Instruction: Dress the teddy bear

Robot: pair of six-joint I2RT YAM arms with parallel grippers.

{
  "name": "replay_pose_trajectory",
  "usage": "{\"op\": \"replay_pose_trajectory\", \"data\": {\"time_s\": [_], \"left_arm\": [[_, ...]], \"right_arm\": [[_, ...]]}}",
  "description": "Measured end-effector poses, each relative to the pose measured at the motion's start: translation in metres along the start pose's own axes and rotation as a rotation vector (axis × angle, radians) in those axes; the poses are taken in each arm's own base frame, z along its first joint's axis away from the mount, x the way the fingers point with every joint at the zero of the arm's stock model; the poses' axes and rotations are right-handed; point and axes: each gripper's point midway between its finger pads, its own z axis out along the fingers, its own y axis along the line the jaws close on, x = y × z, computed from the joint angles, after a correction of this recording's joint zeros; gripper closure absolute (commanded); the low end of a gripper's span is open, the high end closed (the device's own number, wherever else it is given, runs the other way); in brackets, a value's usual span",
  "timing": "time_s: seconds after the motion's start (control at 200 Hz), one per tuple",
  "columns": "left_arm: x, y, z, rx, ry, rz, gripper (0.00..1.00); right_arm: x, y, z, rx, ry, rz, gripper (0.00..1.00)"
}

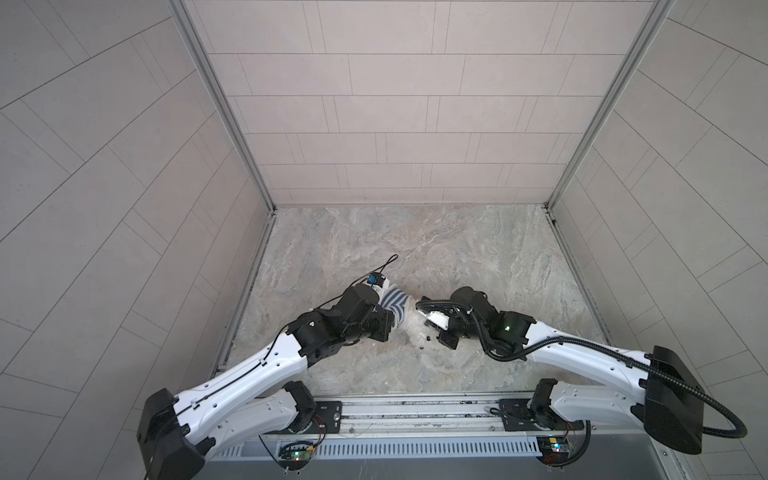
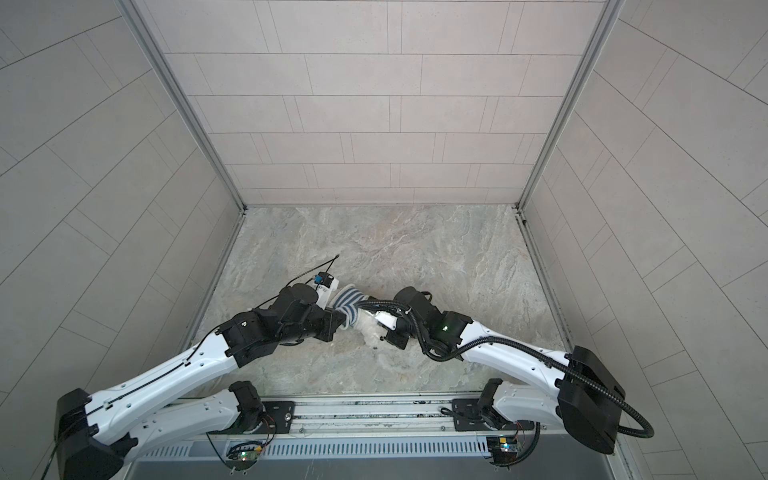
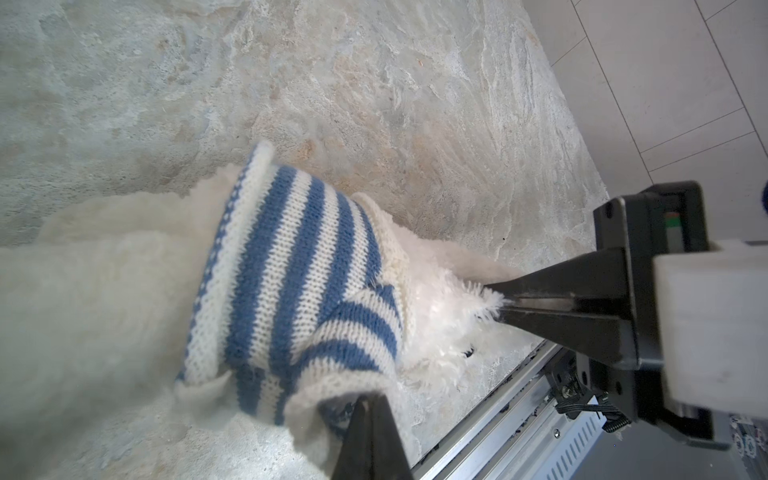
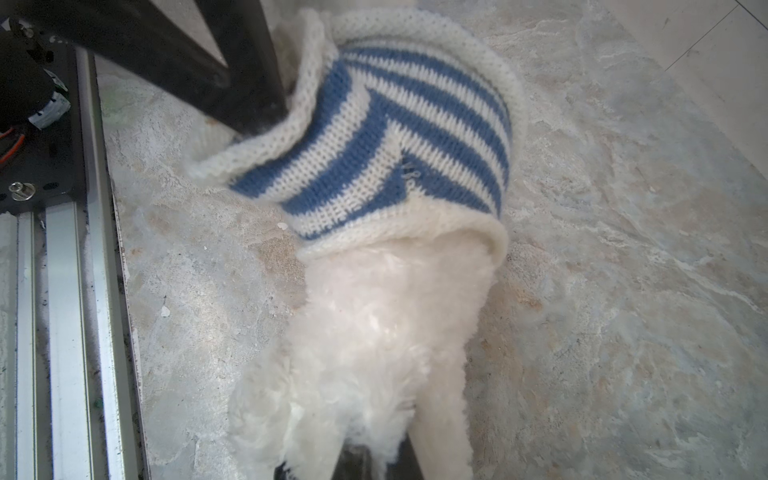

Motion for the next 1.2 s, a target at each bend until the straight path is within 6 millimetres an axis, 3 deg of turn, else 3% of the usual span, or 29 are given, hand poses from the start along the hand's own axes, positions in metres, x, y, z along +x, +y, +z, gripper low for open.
{"op": "replay_pose_trajectory", "data": {"time_s": [0.451,0.856,1.201], "left_arm": [[0.004,0.014,0.003,-0.072,0.002,0.007,1.00],[0.000,0.019,0.022,-0.116,0.003,0.014,0.68],[-0.010,0.020,0.030,-0.131,-0.041,-0.024,0.69]], "right_arm": [[0.004,0.001,0.000,0.001,0.004,0.001,1.00],[0.003,0.003,-0.001,-0.003,-0.002,-0.004,1.00],[0.009,0.006,0.001,-0.007,-0.002,-0.002,1.00]]}}
